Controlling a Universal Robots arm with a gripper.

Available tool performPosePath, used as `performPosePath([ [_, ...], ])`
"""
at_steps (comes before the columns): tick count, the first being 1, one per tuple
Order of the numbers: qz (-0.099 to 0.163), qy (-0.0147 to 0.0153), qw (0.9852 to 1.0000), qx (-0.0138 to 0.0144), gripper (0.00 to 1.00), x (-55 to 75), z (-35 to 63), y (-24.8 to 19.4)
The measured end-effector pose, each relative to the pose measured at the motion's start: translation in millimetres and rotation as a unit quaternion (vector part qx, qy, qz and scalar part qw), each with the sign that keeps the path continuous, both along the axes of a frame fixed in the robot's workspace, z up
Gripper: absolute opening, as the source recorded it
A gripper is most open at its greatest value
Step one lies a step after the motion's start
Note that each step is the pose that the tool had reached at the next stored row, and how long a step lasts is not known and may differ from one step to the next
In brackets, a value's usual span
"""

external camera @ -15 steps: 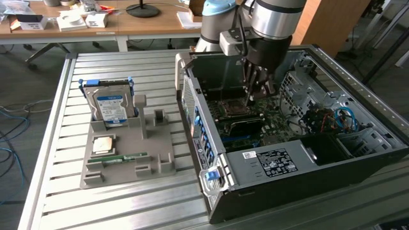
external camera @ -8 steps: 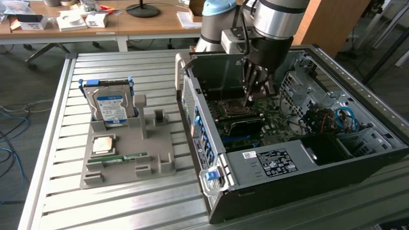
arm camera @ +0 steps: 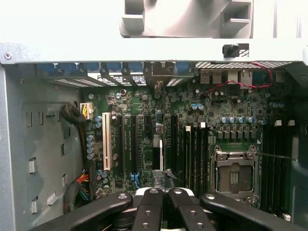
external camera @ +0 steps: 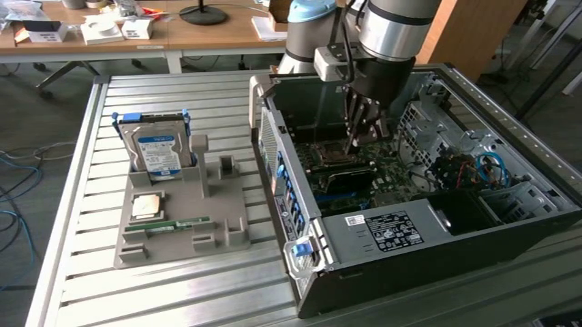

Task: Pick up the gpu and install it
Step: 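Press down on the gpu until it lock into place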

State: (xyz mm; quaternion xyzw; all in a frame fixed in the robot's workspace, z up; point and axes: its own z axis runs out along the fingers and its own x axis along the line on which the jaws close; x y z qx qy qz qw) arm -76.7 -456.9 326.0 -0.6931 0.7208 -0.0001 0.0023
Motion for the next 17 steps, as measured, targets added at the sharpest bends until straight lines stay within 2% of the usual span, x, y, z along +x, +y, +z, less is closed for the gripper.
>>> performPosePath([
  [4,0.000,-0.0001,1.0000,0.0001,0.11,-0.4,-0.5,0.6],
  [10,-0.003,0.0000,1.0000,0.0000,0.11,-2.6,-1.9,7.4],
  [17,-0.004,0.0000,1.0000,0.0000,0.11,-5.6,-4.0,8.3],
])
